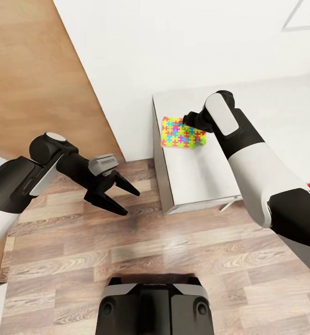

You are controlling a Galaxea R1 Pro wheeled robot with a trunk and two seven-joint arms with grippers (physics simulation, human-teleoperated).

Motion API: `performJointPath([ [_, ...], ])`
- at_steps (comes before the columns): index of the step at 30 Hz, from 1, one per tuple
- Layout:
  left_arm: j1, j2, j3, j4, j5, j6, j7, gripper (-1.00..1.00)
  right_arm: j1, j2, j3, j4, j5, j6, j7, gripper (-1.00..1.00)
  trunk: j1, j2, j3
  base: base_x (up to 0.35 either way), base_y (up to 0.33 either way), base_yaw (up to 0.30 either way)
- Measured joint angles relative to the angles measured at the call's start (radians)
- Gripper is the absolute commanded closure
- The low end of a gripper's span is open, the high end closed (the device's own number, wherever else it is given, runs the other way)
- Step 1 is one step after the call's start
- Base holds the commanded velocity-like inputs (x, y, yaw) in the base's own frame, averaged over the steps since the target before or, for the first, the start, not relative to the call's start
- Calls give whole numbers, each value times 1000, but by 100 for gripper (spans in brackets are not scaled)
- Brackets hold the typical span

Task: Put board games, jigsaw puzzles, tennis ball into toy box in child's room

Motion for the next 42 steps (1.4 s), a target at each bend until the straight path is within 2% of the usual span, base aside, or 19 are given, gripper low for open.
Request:
performJointPath([
  [7, 0, 0, 0, 0, 0, 0, 0, -100, 0, 0, 0, 0, 2, 1, 3, -100, 0, 0, 0, -43, 46, 0],
  [15, 0, 0, 0, 4, 0, 0, 0, -100, 0, -2, 1, 7, 9, 5, 40, -100, 0, 0, 0, -1, 1, 0],
  [42, 0, -1, 0, 12, -1, 0, 0, -100, 0, -3, -1, 8, 6, 2, 42, -100, 0, 0, 0, 0, 59, 0],
])
